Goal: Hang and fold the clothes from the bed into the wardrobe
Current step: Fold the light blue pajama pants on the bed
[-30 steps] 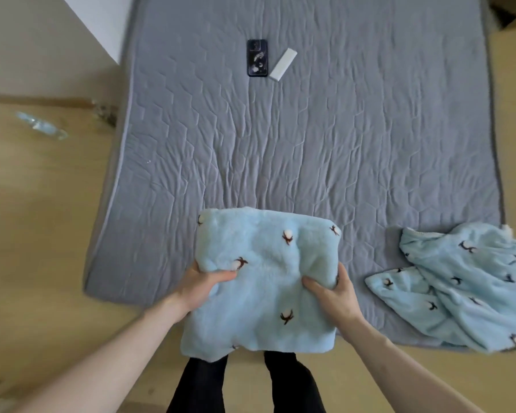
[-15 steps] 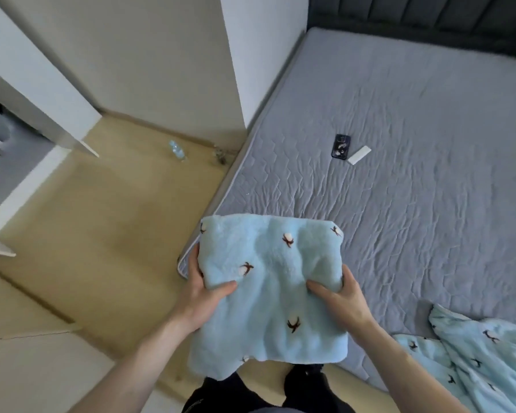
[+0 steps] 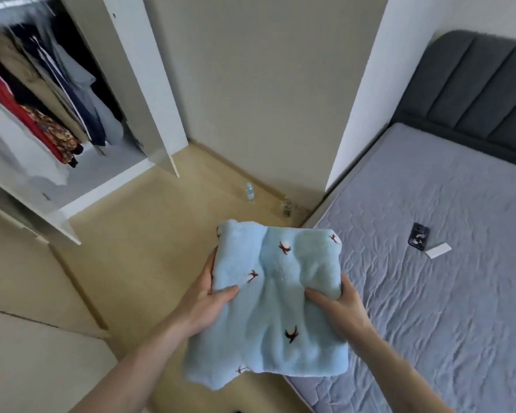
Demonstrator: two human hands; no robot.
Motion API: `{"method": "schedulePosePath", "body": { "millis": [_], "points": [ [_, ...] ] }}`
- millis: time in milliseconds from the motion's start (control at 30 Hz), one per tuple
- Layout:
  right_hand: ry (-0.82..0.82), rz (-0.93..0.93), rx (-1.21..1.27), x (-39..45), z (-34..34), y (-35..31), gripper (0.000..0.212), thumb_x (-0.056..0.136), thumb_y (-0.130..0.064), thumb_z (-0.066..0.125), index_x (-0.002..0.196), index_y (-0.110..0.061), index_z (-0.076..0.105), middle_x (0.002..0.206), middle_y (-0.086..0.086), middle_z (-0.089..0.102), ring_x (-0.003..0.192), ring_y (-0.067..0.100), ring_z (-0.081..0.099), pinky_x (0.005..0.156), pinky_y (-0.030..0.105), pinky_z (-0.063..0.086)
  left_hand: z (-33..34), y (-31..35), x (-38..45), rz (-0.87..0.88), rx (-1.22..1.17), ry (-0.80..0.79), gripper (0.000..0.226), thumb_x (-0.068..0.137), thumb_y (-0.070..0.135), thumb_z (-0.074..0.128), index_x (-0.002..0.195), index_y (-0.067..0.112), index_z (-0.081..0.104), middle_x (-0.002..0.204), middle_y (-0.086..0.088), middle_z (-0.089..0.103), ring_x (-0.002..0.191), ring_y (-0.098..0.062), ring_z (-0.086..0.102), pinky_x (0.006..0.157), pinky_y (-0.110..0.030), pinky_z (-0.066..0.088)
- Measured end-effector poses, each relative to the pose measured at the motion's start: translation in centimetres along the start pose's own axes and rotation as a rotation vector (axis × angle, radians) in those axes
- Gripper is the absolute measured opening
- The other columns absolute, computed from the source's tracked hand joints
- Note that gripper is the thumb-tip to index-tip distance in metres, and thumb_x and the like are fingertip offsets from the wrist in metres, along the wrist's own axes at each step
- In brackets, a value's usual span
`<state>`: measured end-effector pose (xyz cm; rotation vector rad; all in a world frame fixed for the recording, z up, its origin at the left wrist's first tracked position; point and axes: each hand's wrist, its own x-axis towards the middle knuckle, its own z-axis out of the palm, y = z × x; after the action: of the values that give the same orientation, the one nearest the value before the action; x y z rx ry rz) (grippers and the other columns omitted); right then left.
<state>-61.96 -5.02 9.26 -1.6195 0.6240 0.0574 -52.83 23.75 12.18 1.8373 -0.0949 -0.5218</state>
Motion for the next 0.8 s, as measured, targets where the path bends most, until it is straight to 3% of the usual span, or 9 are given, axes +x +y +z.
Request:
{"method": "schedulePosePath", "body": {
  "millis": [100, 200, 400, 600, 700, 800],
  "points": [
    [-0.037, -0.040, -0.021, 1.9, 3.9, -3.2, 0.051, 0.068, -0.047, 0.090, 0.110, -0.052, 0.061, 0.100, -0.024, 0.074, 0.083, 0.001, 0.074, 0.069, 0.028, 0.061, -4.4, 0.4, 0.7, 0.015, -0.044, 0.069, 0.086, 0.081, 0.037, 0.075, 0.148, 0.061, 0.028, 0.139, 0.037, 0.053, 0.126, 0.010, 0.053, 0.106, -0.027, 0.043],
    [-0.078, -0.078, -0.024, 4.2, 7.0, -6.5, 0.059, 0.060, -0.053, 0.089, 0.113, -0.048, 0.063, 0.100, -0.020, 0.076, 0.085, 0.006, 0.076, 0.077, 0.039, 0.063, -8.5, 0.9, 1.8, 0.032, -0.091, 0.142, 0.077, 0.086, 0.024, 0.077, 0.138, 0.065, 0.038, 0.134, 0.033, 0.060, 0.119, 0.008, 0.060, 0.095, -0.020, 0.048],
    [-0.221, -0.157, -0.029, 10.2, 12.3, -12.8, 0.055, 0.061, -0.051, 0.092, 0.109, -0.050, 0.065, 0.102, -0.016, 0.078, 0.087, 0.010, 0.077, 0.073, 0.038, 0.065, -15.5, 2.5, 5.1, 0.028, -0.138, 0.268, 0.072, 0.075, 0.036, 0.081, 0.131, 0.066, 0.046, 0.128, 0.026, 0.066, 0.113, 0.001, 0.066, 0.094, -0.032, 0.051],
    [-0.397, -0.223, -0.009, 17.1, 18.4, -19.4, 0.049, 0.069, -0.043, 0.092, 0.111, -0.045, 0.068, 0.107, -0.010, 0.078, 0.093, 0.016, 0.078, 0.077, 0.042, 0.065, -22.0, 5.8, 8.7, 0.045, -0.155, 0.427, 0.073, 0.069, 0.035, 0.081, 0.130, 0.060, 0.050, 0.123, 0.027, 0.068, 0.109, 0.000, 0.068, 0.086, -0.026, 0.055],
    [-0.507, -0.240, 0.001, 20.4, 21.6, -23.1, 0.047, 0.070, -0.042, 0.092, 0.111, -0.044, 0.068, 0.110, -0.007, 0.079, 0.095, 0.019, 0.078, 0.076, 0.040, 0.065, -25.4, 7.4, 10.0, 0.047, -0.184, 0.502, 0.076, 0.068, 0.033, 0.083, 0.134, 0.055, 0.051, 0.126, 0.020, 0.069, 0.113, -0.009, 0.069, 0.096, -0.041, 0.056],
    [-0.582, -0.264, -0.006, 23.3, 25.1, -26.7, 0.064, 0.064, -0.048, 0.095, 0.120, -0.038, 0.065, 0.112, -0.007, 0.078, 0.097, 0.021, 0.078, 0.080, 0.045, 0.064, -28.9, 8.6, 11.1, 0.059, -0.199, 0.586, 0.076, 0.069, 0.030, 0.082, 0.136, 0.050, 0.053, 0.127, 0.014, 0.071, 0.115, -0.018, 0.069, 0.101, -0.053, 0.053]
  ]
}}
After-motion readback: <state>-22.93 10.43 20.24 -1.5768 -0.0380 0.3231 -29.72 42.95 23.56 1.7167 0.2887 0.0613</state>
